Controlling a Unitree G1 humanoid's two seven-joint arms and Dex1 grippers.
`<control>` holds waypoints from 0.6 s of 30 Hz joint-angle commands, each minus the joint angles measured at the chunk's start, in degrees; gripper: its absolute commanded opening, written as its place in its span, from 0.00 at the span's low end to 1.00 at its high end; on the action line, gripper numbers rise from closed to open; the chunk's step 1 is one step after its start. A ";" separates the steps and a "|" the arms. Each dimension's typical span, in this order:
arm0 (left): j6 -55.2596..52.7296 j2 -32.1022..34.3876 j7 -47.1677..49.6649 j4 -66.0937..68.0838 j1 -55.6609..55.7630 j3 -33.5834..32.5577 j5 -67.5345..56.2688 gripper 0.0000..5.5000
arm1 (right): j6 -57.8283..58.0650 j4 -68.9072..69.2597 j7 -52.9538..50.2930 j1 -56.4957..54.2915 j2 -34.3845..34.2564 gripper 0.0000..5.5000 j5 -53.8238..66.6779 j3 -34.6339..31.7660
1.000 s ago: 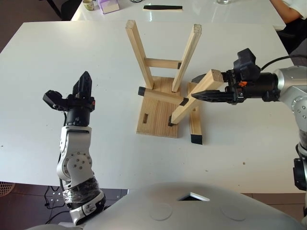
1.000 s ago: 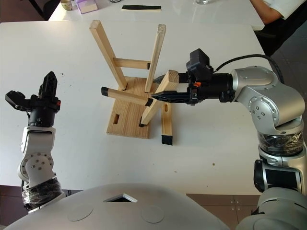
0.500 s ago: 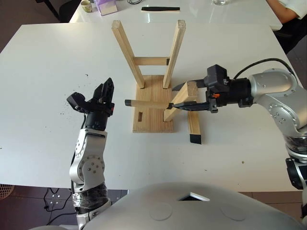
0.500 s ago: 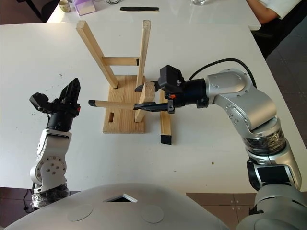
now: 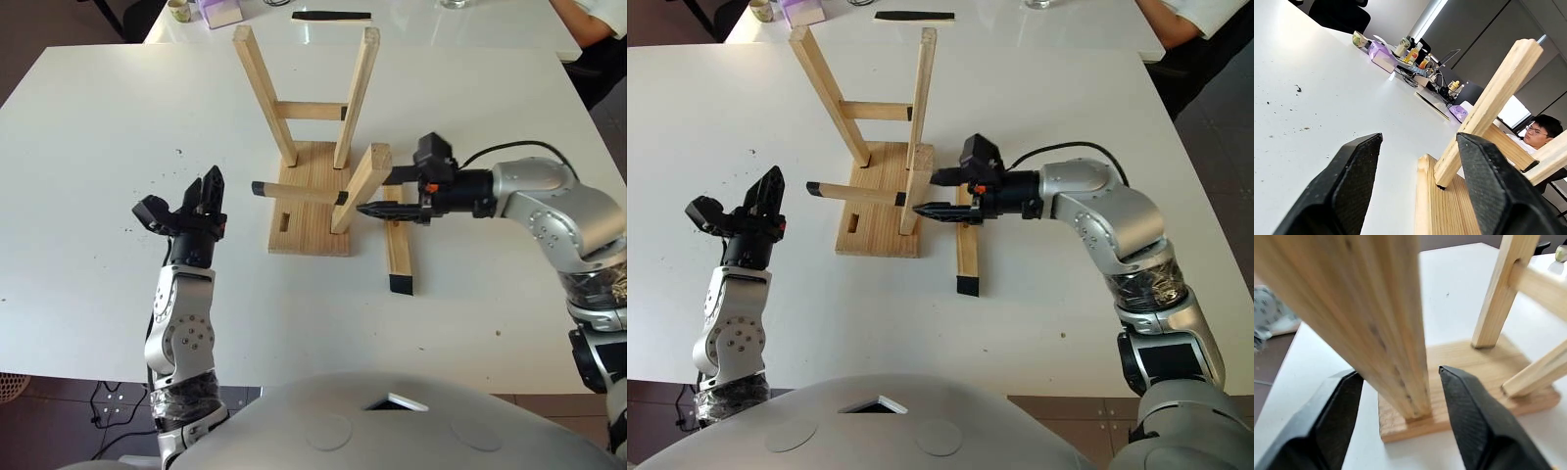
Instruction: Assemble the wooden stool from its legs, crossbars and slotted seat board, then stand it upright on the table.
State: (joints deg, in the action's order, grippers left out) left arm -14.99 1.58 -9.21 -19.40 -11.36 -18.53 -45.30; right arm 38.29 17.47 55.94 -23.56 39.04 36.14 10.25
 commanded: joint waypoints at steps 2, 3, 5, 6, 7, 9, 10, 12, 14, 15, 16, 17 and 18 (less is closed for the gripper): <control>-0.18 2.36 -0.87 2.47 1.22 -2.87 -0.90 0.51 | -1.08 3.85 2.71 6.62 7.03 0.56 -2.30 -3.36; -0.14 2.61 -1.02 3.07 1.30 -3.07 -0.60 0.51 | -2.53 3.52 3.18 9.08 9.44 0.56 -5.43 -2.30; 0.16 2.54 -0.79 4.14 1.20 -3.30 0.11 0.51 | -4.98 0.57 0.32 12.63 11.93 0.56 -13.38 1.04; 0.58 2.19 -0.26 4.74 1.18 -3.38 0.73 0.51 | -5.11 -0.93 -3.04 13.89 11.30 0.56 -16.97 2.38; 0.91 1.71 0.39 5.02 0.96 -3.43 1.21 0.51 | -4.75 -1.46 -6.09 15.00 9.91 0.56 -18.99 2.82; 1.03 0.53 1.62 5.09 0.07 -3.14 2.06 0.51 | -1.37 1.51 -14.28 17.56 3.65 0.56 -19.42 1.18; 0.99 -0.01 1.92 4.65 -0.81 -2.85 2.32 0.51 | -0.07 3.55 -17.85 18.72 0.99 0.56 -19.55 0.48; 0.88 -1.07 2.46 3.19 -2.94 -2.49 2.77 0.51 | 4.69 7.79 -25.95 21.38 -4.79 0.56 -19.51 -1.58; 0.28 -1.60 3.00 1.64 -4.98 -2.39 2.65 0.51 | 10.70 13.26 -34.27 25.09 -11.57 0.56 -18.69 -4.65; -0.10 -1.68 3.16 0.92 -5.81 -2.33 2.52 0.51 | 13.64 15.71 -37.60 26.48 -14.53 0.56 -18.31 -5.88; -0.56 -1.64 3.34 0.29 -6.42 -2.25 2.36 0.51 | 16.32 18.00 -40.07 27.62 -16.94 0.56 -17.97 -6.51; -1.17 -1.31 3.51 -0.19 -6.68 -2.19 2.19 0.51 | 19.19 20.29 -42.55 28.73 -18.93 0.56 -18.18 -6.22; -1.75 -0.97 3.69 -0.60 -6.70 -2.19 1.95 0.51 | 21.59 22.16 -44.37 29.49 -20.16 0.56 -18.47 -5.44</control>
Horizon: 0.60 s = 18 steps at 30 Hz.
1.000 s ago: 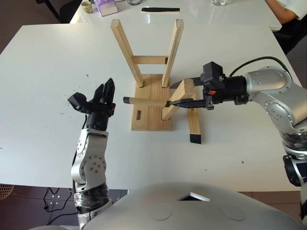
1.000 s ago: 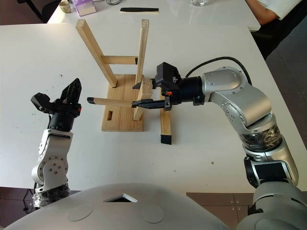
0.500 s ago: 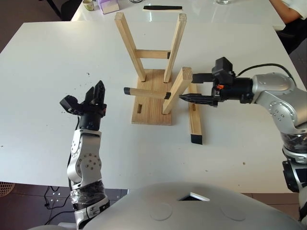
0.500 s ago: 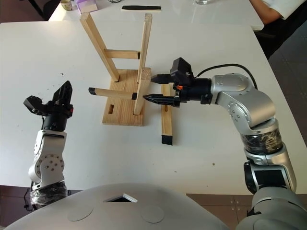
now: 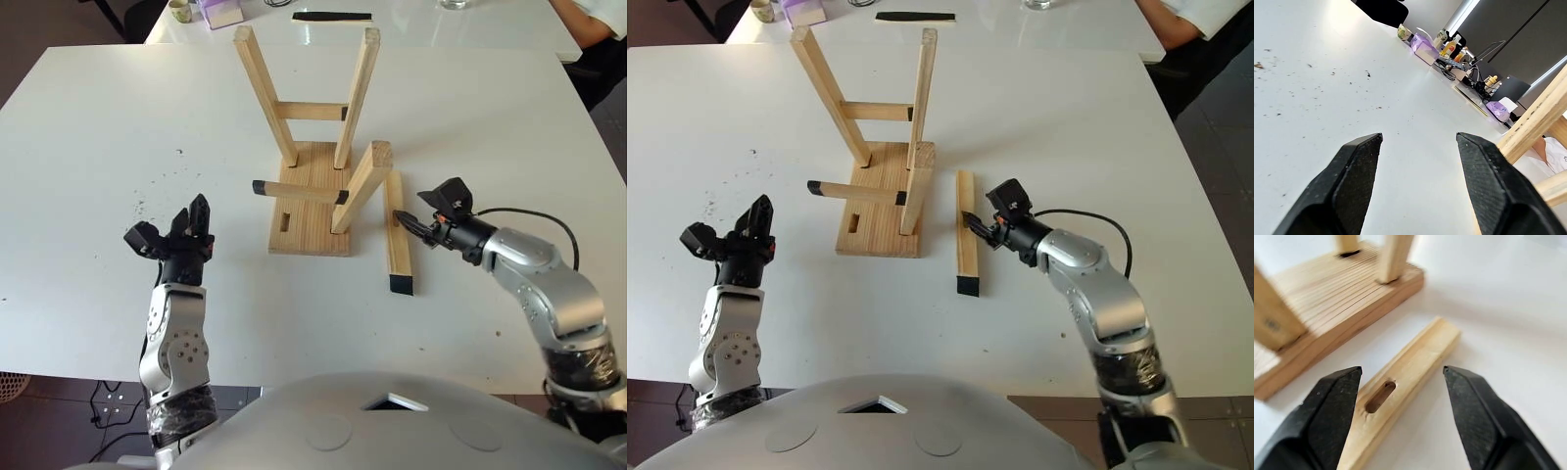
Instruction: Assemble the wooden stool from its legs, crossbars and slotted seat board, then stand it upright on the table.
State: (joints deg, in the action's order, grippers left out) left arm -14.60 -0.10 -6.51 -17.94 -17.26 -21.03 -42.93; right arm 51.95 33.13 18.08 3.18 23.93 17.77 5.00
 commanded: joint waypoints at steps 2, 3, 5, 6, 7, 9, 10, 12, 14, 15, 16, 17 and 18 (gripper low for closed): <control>-3.28 1.36 1.54 -2.50 -0.08 0.01 -0.90 0.51 | 11.78 8.50 -8.99 3.64 -6.79 0.56 -0.54 2.02; -3.78 1.52 1.81 -2.80 0.32 0.04 -1.03 0.51 | 12.73 8.92 -9.79 4.04 -7.25 0.56 -0.81 2.60; -4.84 1.95 2.31 -3.27 1.17 0.15 -1.33 0.51 | 14.78 9.97 -11.00 4.88 -8.41 0.56 -0.70 3.12; -5.34 2.25 2.44 -3.50 1.43 0.12 -1.58 0.51 | 15.79 10.48 -11.53 5.20 -8.97 0.56 -0.64 3.31; -5.71 2.48 2.50 -3.69 1.55 0.13 -1.75 0.51 | 16.62 10.82 -12.01 5.50 -9.40 0.56 -0.68 3.40; -6.41 2.86 2.40 -3.80 1.76 0.17 -1.94 0.51 | 18.13 10.89 -13.16 6.19 -9.82 0.56 -1.18 3.62; -6.67 2.97 2.34 -3.84 1.79 0.30 -1.88 0.51 | 18.74 10.60 -13.39 6.39 -9.55 0.56 -1.41 4.07; -7.05 2.96 2.34 -3.90 1.97 0.66 -1.61 0.51 | 19.32 9.81 -13.59 6.63 -8.68 0.56 -2.05 4.91; -7.29 2.89 2.34 -3.86 2.27 1.01 -1.33 0.51 | 19.26 8.68 -13.10 7.00 -7.27 0.56 -2.49 6.00; -7.30 2.83 2.33 -3.80 2.42 1.21 -1.14 0.51 | 19.00 8.03 -12.65 7.30 -6.09 0.56 -2.88 6.85; -7.32 2.81 2.33 -3.65 2.69 1.38 -0.94 0.51 | 18.88 7.62 -12.10 7.54 -4.95 0.56 -3.09 7.61; -7.27 2.75 2.27 -3.53 2.89 1.50 -0.72 0.51 | 18.62 7.49 -11.78 7.87 -3.58 0.56 -3.54 8.20; -7.17 2.69 2.22 -3.38 3.06 1.59 -0.48 0.51 | 18.37 7.43 -11.48 8.06 -2.57 0.56 -3.88 8.46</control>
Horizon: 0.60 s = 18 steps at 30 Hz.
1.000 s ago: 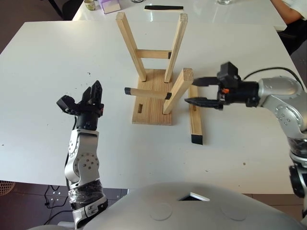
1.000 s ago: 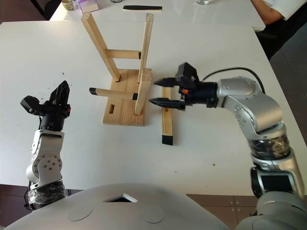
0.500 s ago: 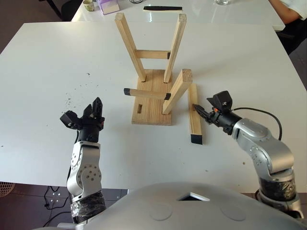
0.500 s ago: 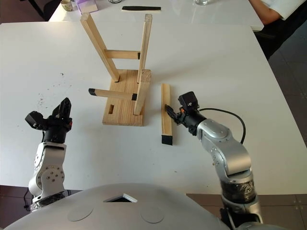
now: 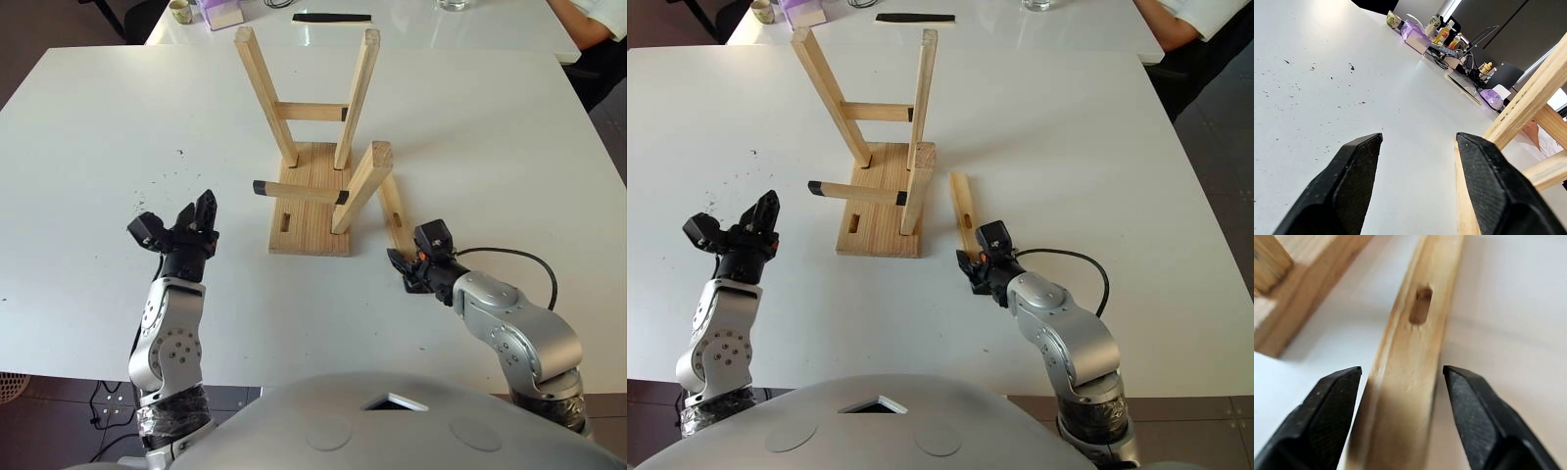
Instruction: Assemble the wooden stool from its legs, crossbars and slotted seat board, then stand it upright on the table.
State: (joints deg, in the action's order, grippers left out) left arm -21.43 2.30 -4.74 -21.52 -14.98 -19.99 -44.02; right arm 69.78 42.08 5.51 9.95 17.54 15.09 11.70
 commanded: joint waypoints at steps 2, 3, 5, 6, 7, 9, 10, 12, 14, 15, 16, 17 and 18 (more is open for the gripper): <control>0.35 0.03 0.14 0.29 0.50 0.83 1.45 0.51 | -0.66 -1.66 1.83 1.73 6.10 0.54 -1.91 1.61; 0.69 -0.16 0.05 0.28 0.30 1.00 1.86 0.51 | -1.63 -1.71 2.26 2.08 7.36 0.52 -2.29 1.54; 1.61 -0.79 0.05 0.34 0.14 1.07 2.57 0.51 | -4.42 -2.49 3.38 2.88 10.42 0.47 -3.40 1.76; 2.03 -0.98 0.23 0.29 0.42 0.97 2.82 0.51 | -5.72 -3.06 3.90 3.17 11.72 0.44 -3.91 1.56; 2.43 -0.99 0.46 0.19 0.89 0.72 2.93 0.51 | -7.05 -3.67 4.45 3.38 12.73 0.42 -4.33 1.03; 2.92 -0.63 1.96 0.12 2.50 -0.89 2.61 0.51 | -8.76 -4.77 5.65 3.04 13.86 0.39 -4.35 -0.16; 2.57 -0.14 3.29 -0.06 3.50 -2.09 1.95 0.51 | -9.73 -5.32 6.52 2.51 14.37 0.39 -4.20 -0.36; 2.19 0.94 5.73 -0.66 5.57 -4.95 0.31 0.51 | -11.31 -6.70 8.40 0.52 14.41 0.38 -3.61 -1.06; 1.76 2.82 8.49 -1.17 8.60 -8.38 -1.90 0.51 | -12.38 -9.43 9.70 -3.68 12.49 0.38 -2.06 -3.69; 1.46 3.85 9.75 -1.64 10.17 -9.79 -2.99 0.51 | -12.94 -11.13 10.21 -6.38 11.30 0.38 -1.06 -5.69; 1.15 5.06 10.95 -2.15 12.05 -11.14 -4.47 0.51 | -13.42 -13.83 10.28 -10.29 9.64 0.38 0.33 -8.77; 0.86 6.62 11.92 -2.47 14.71 -12.36 -6.21 0.51 | -14.82 -18.70 9.33 -16.71 7.31 0.38 2.31 -13.52; 0.58 8.08 12.64 -2.44 17.95 -13.11 -8.34 0.51 | -16.88 -24.57 7.49 -24.30 4.96 0.38 4.52 -18.95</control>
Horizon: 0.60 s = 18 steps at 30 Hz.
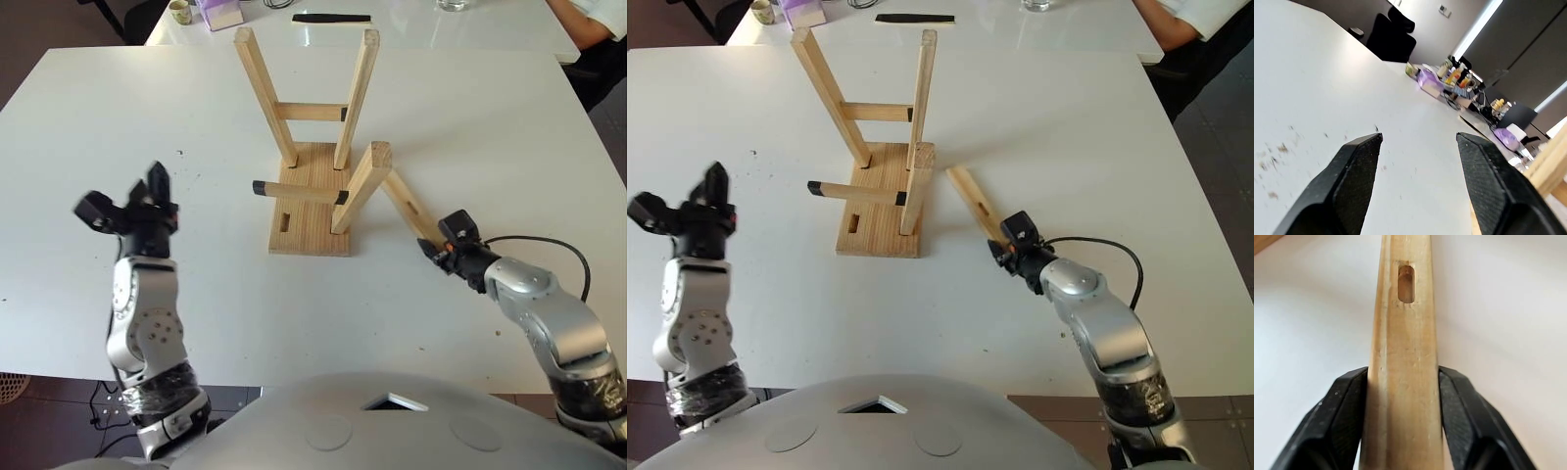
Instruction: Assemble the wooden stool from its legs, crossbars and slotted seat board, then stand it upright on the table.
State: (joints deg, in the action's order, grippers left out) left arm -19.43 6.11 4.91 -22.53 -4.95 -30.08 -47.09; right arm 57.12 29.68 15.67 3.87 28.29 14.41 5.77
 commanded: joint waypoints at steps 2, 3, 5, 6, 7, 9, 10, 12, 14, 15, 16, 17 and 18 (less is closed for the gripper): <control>-2.19 6.46 3.36 -0.85 15.07 -3.01 -9.88 0.51 | -9.56 -22.49 -5.83 -31.85 -8.73 0.38 9.91 -22.40; -2.69 7.22 2.47 -1.12 19.01 -1.79 -12.35 0.51 | -13.66 -26.91 -5.50 -38.41 -8.44 0.38 12.19 -25.67; -3.96 8.06 0.44 -2.58 25.72 0.81 -18.29 0.51 | -15.91 -32.14 0.36 -49.97 -7.17 0.38 20.34 -30.38; -4.59 8.23 -0.42 -3.39 28.15 1.67 -21.68 0.51 | -14.48 -32.39 4.54 -53.73 -6.86 0.38 24.87 -31.12; -5.35 7.94 -0.94 -3.85 30.66 2.48 -26.04 0.51 | -11.67 -30.61 9.01 -56.30 -7.03 0.38 30.32 -30.95; -7.60 7.07 -1.65 -3.46 35.36 4.49 -34.49 0.51 | -5.32 -25.19 17.38 -57.45 -7.16 0.38 39.57 -28.15; -8.93 7.05 -2.28 -3.20 37.08 5.71 -37.41 0.51 | -2.96 -22.95 21.05 -56.78 -6.71 0.38 42.49 -26.30; -11.51 7.54 -3.82 -2.78 39.75 7.90 -42.26 0.51 | 0.77 -20.10 26.23 -55.31 -5.20 0.38 46.80 -23.26; -13.61 8.50 -4.76 -3.10 41.85 9.62 -46.91 0.51 | 4.08 -19.08 28.30 -55.58 -4.08 0.38 51.38 -22.55; -14.48 9.22 -4.97 -3.43 42.61 10.28 -49.19 0.51 | 5.77 -19.08 28.74 -56.38 -3.50 0.38 54.21 -22.80; -15.45 10.20 -5.46 -3.48 43.15 10.77 -51.36 0.51 | 7.19 -18.80 29.14 -57.16 -2.80 0.38 56.73 -22.86; -16.37 11.37 -6.01 -3.73 43.33 11.23 -53.18 0.51 | 8.08 -18.51 29.93 -57.73 -2.01 0.38 58.28 -22.60; -17.20 12.54 -6.66 -3.97 43.30 11.62 -54.60 0.51 | 8.66 -18.24 30.45 -58.08 -1.34 0.38 59.43 -22.28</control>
State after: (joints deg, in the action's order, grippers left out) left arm -34.43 15.51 -0.52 -26.00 38.17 -19.49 -98.29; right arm 63.49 10.46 44.83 -51.95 24.37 70.40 -16.66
